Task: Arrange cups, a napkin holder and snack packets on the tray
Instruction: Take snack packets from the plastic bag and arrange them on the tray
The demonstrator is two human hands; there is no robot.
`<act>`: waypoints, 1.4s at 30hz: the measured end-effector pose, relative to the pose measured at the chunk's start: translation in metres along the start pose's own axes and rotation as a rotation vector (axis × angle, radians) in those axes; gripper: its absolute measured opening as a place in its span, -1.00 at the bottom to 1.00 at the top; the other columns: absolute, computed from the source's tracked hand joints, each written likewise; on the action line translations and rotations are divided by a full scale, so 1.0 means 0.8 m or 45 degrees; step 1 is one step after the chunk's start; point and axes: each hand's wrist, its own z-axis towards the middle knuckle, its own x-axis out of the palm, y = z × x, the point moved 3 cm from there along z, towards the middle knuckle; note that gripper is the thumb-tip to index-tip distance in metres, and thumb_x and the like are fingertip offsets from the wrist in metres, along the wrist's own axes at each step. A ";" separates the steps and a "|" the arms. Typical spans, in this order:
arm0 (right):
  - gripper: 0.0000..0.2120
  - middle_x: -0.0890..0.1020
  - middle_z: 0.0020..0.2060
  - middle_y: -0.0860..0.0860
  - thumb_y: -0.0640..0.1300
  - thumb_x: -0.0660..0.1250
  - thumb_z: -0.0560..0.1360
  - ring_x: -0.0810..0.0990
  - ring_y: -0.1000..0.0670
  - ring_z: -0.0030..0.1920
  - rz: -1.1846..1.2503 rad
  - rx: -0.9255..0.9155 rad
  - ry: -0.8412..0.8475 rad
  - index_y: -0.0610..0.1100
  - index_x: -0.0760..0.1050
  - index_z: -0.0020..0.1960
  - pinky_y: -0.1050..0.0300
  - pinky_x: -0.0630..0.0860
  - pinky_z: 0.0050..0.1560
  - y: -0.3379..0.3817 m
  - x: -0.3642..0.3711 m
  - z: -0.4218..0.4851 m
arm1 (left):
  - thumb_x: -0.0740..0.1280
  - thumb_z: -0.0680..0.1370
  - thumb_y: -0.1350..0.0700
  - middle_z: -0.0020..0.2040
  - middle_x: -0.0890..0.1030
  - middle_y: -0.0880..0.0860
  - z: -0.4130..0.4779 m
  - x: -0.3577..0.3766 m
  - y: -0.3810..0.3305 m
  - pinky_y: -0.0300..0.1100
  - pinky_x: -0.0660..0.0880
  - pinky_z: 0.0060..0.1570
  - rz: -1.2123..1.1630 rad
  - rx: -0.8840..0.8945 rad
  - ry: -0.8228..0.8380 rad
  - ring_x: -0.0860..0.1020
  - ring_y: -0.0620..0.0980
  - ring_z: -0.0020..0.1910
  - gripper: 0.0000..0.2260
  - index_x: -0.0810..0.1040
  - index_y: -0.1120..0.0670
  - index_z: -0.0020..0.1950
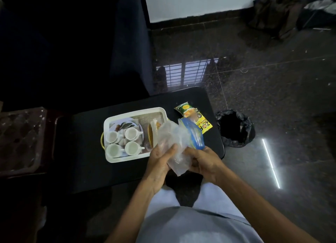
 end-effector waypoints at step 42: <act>-0.59 0.42 0.21 -0.16 -0.15 0.43 0.51 0.41 -0.19 0.20 -1.208 -0.295 -0.955 -0.22 0.47 0.32 -0.01 0.44 0.15 -0.033 -0.534 0.456 | 0.39 0.59 0.10 0.00 0.72 0.13 0.557 0.298 0.384 -0.12 0.56 -0.07 1.188 -0.134 -0.164 0.67 0.08 -0.02 -0.79 0.65 0.09 0.20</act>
